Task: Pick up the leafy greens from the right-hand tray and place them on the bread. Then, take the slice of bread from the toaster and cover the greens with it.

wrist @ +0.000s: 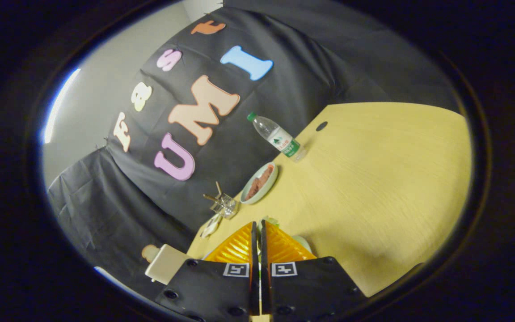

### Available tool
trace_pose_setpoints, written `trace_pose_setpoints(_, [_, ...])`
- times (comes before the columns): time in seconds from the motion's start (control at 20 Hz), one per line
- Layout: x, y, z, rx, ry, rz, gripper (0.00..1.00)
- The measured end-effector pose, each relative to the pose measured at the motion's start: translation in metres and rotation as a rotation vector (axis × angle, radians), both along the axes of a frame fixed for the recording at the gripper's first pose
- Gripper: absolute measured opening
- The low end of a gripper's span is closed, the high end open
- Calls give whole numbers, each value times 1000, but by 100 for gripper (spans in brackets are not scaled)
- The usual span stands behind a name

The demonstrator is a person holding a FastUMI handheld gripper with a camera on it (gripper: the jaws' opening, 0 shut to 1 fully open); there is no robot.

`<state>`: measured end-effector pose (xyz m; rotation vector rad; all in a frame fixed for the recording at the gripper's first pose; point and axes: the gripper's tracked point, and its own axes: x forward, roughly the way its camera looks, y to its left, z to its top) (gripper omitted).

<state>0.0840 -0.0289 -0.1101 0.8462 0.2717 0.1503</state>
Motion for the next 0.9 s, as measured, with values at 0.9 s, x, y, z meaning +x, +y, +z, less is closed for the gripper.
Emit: trace_pose_setpoints(0.9, [-16,204,91,137,-235,290,4])
